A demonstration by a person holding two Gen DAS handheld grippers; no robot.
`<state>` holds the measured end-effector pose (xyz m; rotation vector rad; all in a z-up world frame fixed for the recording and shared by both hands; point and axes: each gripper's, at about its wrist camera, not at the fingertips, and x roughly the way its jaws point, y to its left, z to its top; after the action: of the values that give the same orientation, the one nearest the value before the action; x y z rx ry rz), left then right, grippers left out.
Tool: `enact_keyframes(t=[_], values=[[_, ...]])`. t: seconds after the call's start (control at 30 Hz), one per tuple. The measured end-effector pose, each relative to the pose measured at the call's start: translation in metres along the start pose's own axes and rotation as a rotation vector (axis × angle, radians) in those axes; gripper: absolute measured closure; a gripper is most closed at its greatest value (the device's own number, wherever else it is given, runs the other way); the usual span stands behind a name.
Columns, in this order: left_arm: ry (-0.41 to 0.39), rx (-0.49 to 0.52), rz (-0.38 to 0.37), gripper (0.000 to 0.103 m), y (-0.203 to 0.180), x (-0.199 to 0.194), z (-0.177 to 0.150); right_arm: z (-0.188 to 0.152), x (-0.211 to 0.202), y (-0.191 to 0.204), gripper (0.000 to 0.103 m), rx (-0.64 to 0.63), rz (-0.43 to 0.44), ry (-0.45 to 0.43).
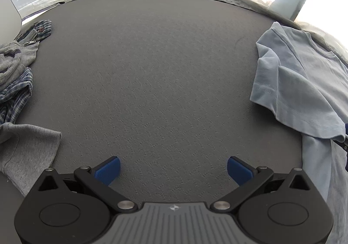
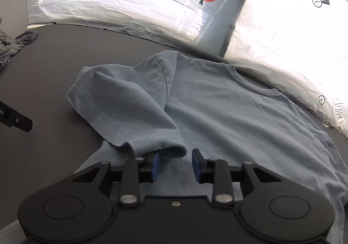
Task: Fold clothes
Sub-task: 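Fold the lifted side and sleeve over the shirt body with the right tool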
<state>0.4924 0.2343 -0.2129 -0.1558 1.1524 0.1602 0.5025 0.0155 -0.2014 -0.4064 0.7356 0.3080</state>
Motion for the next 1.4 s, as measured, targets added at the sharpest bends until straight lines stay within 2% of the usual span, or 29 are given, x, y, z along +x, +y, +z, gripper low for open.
enact_keyframes(t=[0.17, 0.23, 0.3, 0.43, 0.7, 0.9, 0.97, 1.03, 1.13, 1.17, 1.2, 1.3, 1.33, 1.37, 1.4], values=[[0.002, 0.018, 0.009, 0.0, -0.001, 0.001, 0.0, 0.003, 0.002, 0.019, 0.063, -0.264, -0.017, -0.055], [0.003, 0.018, 0.009, 0.0, -0.001, 0.001, 0.0, 0.005, 0.006, 0.021, 0.065, -0.301, -0.007, -0.061], [0.003, 0.016, 0.009, 0.0, -0.001, 0.001, 0.0, 0.008, 0.01, 0.016, 0.068, -0.258, 0.022, -0.055], [0.003, 0.015, 0.007, 0.0, 0.0, 0.001, 0.0, 0.016, 0.021, -0.002, 0.08, -0.093, 0.075, -0.014], [0.007, 0.033, 0.023, 0.0, -0.003, 0.002, 0.0, 0.023, 0.036, -0.017, 0.081, 0.043, 0.091, 0.018], [0.009, 0.017, 0.019, 0.0, -0.001, 0.002, 0.002, 0.028, 0.044, -0.028, 0.081, 0.156, 0.138, 0.063], [0.009, 0.017, 0.019, 0.0, -0.002, 0.002, 0.002, 0.028, 0.049, -0.038, 0.087, 0.257, 0.171, 0.093], [0.009, 0.022, 0.019, 0.0, -0.003, 0.002, 0.001, 0.027, 0.052, -0.047, 0.087, 0.362, 0.198, 0.113], [0.008, 0.029, 0.021, 0.0, -0.003, 0.001, 0.001, 0.02, 0.055, -0.065, 0.095, 0.564, 0.247, 0.124], [0.008, 0.029, 0.021, 0.0, -0.004, 0.001, 0.001, 0.015, 0.055, -0.073, 0.099, 0.658, 0.276, 0.115], [0.009, 0.029, 0.022, 0.0, -0.004, 0.001, 0.001, 0.008, 0.054, -0.082, 0.099, 0.765, 0.307, 0.104], [0.009, 0.025, 0.023, 0.0, -0.005, 0.001, 0.001, -0.03, 0.051, -0.118, 0.1, 1.229, 0.414, 0.049], [0.008, 0.024, 0.024, 0.0, -0.005, 0.001, 0.001, -0.042, 0.052, -0.125, 0.1, 1.329, 0.415, 0.048], [0.008, 0.024, 0.026, 0.0, -0.005, 0.001, 0.0, -0.052, 0.051, -0.129, 0.099, 1.372, 0.373, 0.067], [0.007, 0.027, 0.028, 0.0, -0.006, 0.002, 0.0, -0.052, 0.048, -0.13, 0.099, 1.308, 0.31, 0.092]])
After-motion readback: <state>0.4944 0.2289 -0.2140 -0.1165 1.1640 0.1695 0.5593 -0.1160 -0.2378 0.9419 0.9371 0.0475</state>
